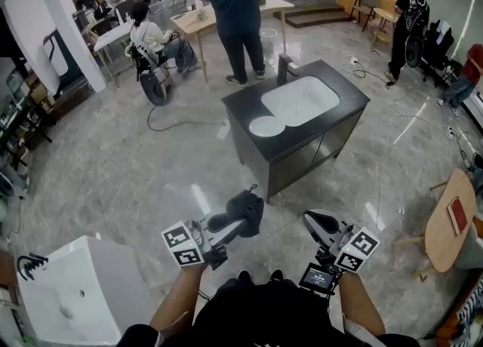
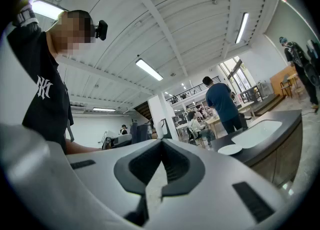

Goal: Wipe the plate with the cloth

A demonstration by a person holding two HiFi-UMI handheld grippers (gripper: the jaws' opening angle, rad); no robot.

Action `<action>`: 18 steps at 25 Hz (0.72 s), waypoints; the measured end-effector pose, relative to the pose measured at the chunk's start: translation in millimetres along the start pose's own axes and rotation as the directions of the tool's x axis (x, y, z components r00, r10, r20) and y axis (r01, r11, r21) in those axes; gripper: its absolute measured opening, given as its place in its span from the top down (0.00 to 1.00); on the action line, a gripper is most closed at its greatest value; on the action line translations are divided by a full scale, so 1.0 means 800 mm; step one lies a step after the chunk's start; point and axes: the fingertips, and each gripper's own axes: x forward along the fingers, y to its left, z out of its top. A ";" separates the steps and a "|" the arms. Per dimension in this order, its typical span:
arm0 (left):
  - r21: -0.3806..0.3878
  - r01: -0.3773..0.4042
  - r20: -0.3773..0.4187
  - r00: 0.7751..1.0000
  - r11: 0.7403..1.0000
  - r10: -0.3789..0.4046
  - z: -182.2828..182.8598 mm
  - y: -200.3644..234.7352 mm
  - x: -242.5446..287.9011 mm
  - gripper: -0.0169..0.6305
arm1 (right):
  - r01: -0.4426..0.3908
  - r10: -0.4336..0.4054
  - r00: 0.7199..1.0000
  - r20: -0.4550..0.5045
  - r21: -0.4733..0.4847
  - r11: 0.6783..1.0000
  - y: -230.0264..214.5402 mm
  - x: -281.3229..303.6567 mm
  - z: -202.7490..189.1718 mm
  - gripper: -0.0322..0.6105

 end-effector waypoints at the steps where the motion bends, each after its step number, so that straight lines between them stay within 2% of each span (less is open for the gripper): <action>1: 0.000 0.001 0.001 1.000 1.000 -0.001 0.000 -0.003 -0.001 0.89 | 0.002 -0.002 1.000 0.002 0.001 1.000 0.002 -0.002 0.000 0.95; 11: -0.022 -0.006 0.022 1.000 1.000 0.006 -0.003 -0.013 -0.001 0.89 | 0.005 -0.005 1.000 0.004 0.007 1.000 0.006 -0.016 -0.001 0.95; 18: -0.016 -0.043 -0.008 0.999 0.999 0.043 -0.016 -0.007 0.008 0.89 | -0.012 0.011 0.999 0.037 0.047 0.999 -0.004 -0.030 0.004 0.94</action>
